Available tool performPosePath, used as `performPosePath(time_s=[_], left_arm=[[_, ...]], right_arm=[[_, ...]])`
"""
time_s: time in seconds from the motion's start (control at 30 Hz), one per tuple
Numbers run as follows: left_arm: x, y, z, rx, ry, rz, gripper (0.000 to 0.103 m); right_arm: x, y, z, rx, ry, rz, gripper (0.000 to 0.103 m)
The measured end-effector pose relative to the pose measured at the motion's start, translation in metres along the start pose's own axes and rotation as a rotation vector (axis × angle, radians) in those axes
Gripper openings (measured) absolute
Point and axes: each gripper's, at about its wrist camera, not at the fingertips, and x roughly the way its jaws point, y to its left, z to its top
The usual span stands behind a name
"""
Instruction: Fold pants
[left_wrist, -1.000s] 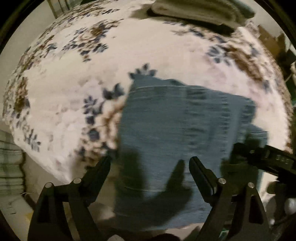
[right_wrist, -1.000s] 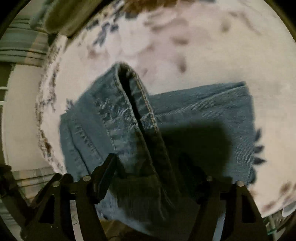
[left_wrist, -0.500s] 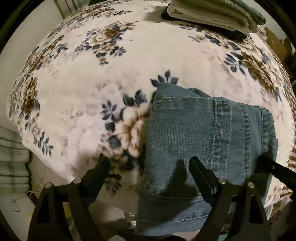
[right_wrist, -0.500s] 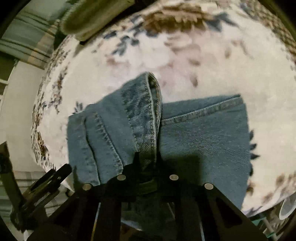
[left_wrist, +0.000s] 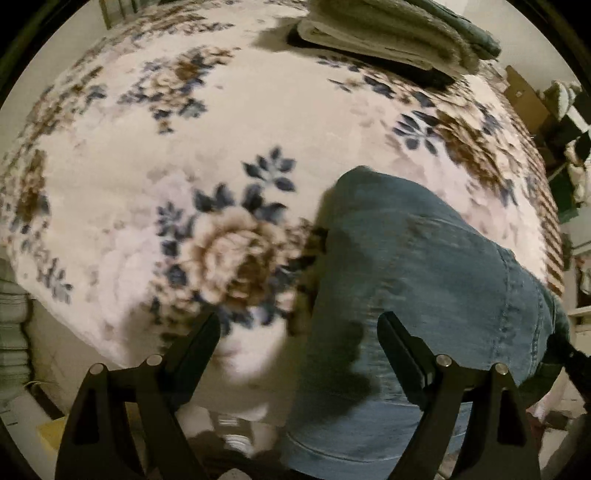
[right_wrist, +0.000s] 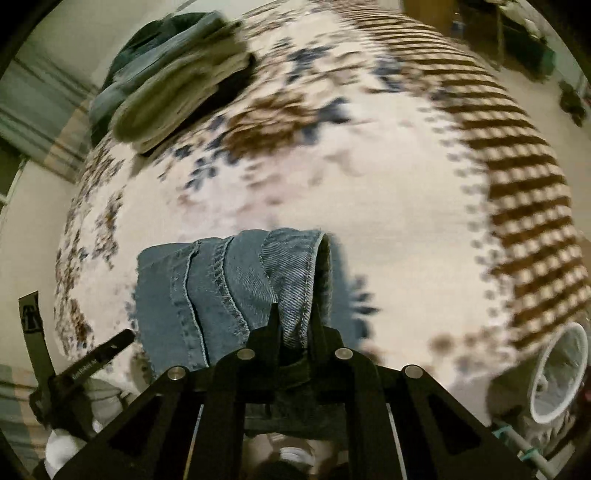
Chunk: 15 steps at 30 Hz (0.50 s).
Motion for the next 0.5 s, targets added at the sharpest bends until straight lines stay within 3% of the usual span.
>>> performPosePath(time_s=[0.1, 0.17, 0.23, 0.3, 0.5], left_arm=[[0.012, -0.008, -0.001, 0.021, 0.032, -0.021, 0.087], [0.027, -0.015, -0.002, 0.046, 0.062, -0.012, 0.087], [0.040, -0.021, -0.003, 0.076, 0.078, 0.012, 0.087], [0.045, -0.023, -0.002, 0.084, 0.086, 0.016, 0.087], [0.046, -0.022, 0.002, 0.097, 0.090, 0.016, 0.087]], right_arm=[[0.000, -0.029, -0.006, 0.021, 0.006, -0.054, 0.012], [0.023, -0.045, -0.011, 0.037, 0.092, -0.061, 0.014], [0.048, -0.055, -0.013, 0.045, 0.183, -0.072, 0.036], [0.062, -0.065, -0.010, 0.068, 0.235, -0.051, 0.043], [0.056, -0.103, 0.021, 0.266, 0.124, 0.162, 0.070]])
